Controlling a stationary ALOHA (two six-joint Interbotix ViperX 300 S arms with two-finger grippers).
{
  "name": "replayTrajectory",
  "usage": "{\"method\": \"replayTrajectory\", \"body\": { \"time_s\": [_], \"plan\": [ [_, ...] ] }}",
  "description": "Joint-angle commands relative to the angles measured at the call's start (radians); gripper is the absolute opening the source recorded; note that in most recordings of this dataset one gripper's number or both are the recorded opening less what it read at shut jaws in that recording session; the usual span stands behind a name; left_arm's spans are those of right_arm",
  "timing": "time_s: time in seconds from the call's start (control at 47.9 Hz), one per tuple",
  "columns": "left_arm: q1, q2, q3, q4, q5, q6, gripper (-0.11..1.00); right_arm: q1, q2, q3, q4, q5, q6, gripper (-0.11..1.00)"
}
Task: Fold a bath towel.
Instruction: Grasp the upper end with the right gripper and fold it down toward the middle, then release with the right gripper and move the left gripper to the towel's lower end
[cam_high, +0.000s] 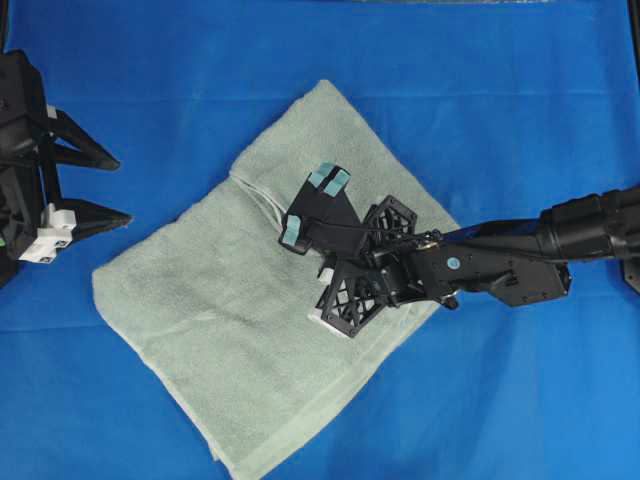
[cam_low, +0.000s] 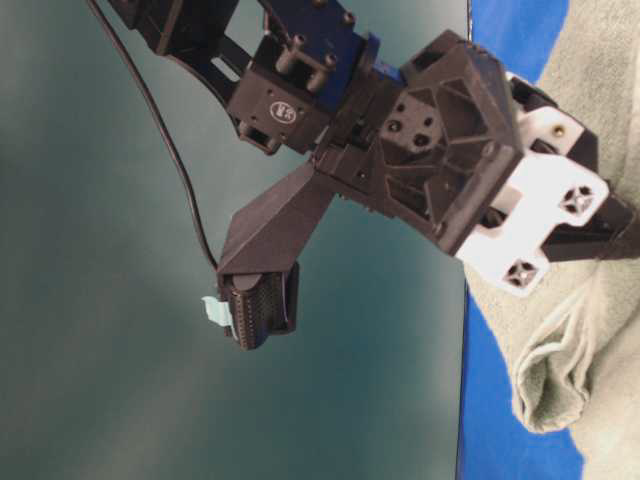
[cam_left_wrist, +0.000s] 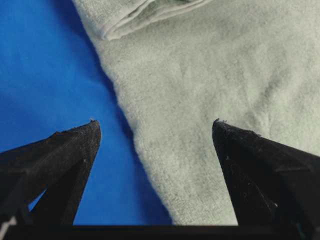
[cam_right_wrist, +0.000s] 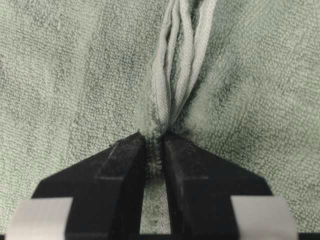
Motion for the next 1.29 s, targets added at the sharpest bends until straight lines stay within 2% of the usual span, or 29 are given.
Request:
{"method": "replayTrajectory", "body": {
  "time_s": [0.0, 0.188, 0.209, 0.334, 0.417, 0.584, 0.626, 0.668, 0.73, 0.918, 0.981, 1.064, 1.148, 1.273],
  "plan": [
    [0.0, 0.005, -0.012, 0.002, -0.009, 0.002, 0.87, -0.002, -0.015, -0.009, -0.002, -0.006, 0.003, 0.16],
    [-0.015, 0.002, -0.014, 0.005, -0.009, 0.009, 0.87, 0.0, -0.018, -0.018, 0.0, -0.003, 0.003, 0.16],
    [-0.02, 0.002, -0.012, 0.005, -0.009, 0.015, 0.87, 0.002, -0.018, -0.02, 0.0, -0.002, 0.003, 0.19],
    [-0.064, 0.002, -0.014, 0.006, -0.025, 0.092, 0.87, 0.023, -0.054, -0.038, -0.025, 0.026, -0.002, 0.56],
    [-0.11, 0.002, -0.014, 0.005, -0.054, 0.19, 0.87, 0.044, -0.107, -0.046, -0.064, 0.055, -0.002, 0.69],
    [-0.187, 0.003, -0.012, 0.005, -0.072, 0.426, 0.87, 0.074, -0.255, -0.026, -0.14, 0.11, 0.0, 0.67],
    [-0.215, 0.005, -0.014, 0.005, -0.072, 0.506, 0.87, 0.074, -0.293, -0.011, -0.15, 0.124, 0.0, 0.67],
    [-0.242, 0.008, -0.014, 0.003, -0.074, 0.607, 0.87, 0.072, -0.327, 0.009, -0.158, 0.138, 0.0, 0.67],
    [-0.29, 0.017, -0.014, 0.006, -0.078, 0.661, 0.87, 0.057, -0.382, 0.054, -0.166, 0.156, 0.002, 0.67],
    [-0.468, 0.057, -0.018, 0.002, -0.143, 0.899, 0.86, -0.006, -0.483, 0.163, -0.167, 0.161, 0.002, 0.67],
    [-0.512, 0.077, -0.025, -0.003, -0.173, 0.922, 0.85, -0.028, -0.509, 0.189, -0.169, 0.155, 0.002, 0.67],
    [-0.543, 0.117, -0.032, -0.011, -0.196, 0.914, 0.85, -0.055, -0.538, 0.215, -0.17, 0.135, 0.002, 0.67],
    [-0.548, 0.179, -0.043, -0.018, -0.206, 0.891, 0.84, -0.074, -0.557, 0.23, -0.17, 0.121, 0.002, 0.67],
    [-0.554, 0.347, -0.098, -0.018, -0.206, 0.824, 0.84, -0.083, -0.568, 0.245, -0.17, 0.123, 0.002, 0.67]
  ]
}}
